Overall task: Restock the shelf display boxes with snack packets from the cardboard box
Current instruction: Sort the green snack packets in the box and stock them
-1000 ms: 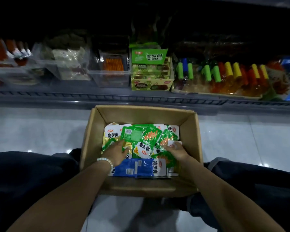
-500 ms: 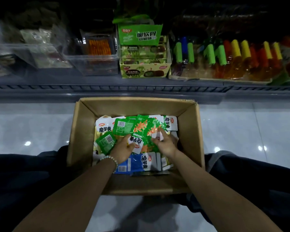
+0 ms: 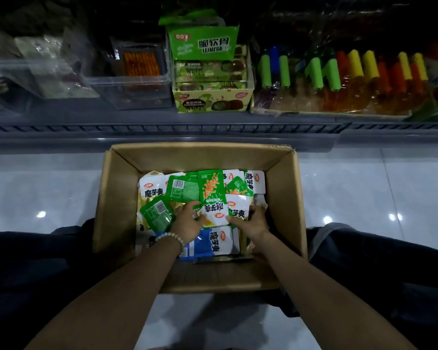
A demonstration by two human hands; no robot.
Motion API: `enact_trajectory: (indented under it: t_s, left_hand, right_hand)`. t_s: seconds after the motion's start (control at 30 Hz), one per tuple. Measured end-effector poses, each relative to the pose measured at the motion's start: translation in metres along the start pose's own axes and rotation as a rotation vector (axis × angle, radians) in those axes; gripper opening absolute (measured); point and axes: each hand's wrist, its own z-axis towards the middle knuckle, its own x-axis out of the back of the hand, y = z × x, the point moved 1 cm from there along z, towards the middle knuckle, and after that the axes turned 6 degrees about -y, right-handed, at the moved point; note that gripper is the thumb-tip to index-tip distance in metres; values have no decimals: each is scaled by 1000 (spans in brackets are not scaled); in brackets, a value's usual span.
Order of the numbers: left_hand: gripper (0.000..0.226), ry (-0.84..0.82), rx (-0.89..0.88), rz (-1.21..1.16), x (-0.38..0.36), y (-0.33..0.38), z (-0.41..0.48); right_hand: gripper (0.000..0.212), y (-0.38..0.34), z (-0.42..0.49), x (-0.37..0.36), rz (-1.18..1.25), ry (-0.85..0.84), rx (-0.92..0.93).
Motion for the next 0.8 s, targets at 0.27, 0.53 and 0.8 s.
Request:
enact_trajectory:
  t_s: [0.27, 0.53, 0.8]
  left_hand:
    - [37, 3, -2, -72, -4, 13, 15]
    - [60, -86, 68, -54, -5, 6, 18]
    - [74, -88, -106, -223, 21, 22, -7]
  right_hand:
    - [51, -12, 1, -3, 148, 4, 152]
    - [31, -9, 1, -4, 148, -33, 166]
    - [35, -39, -22, 5, 325, -239, 113]
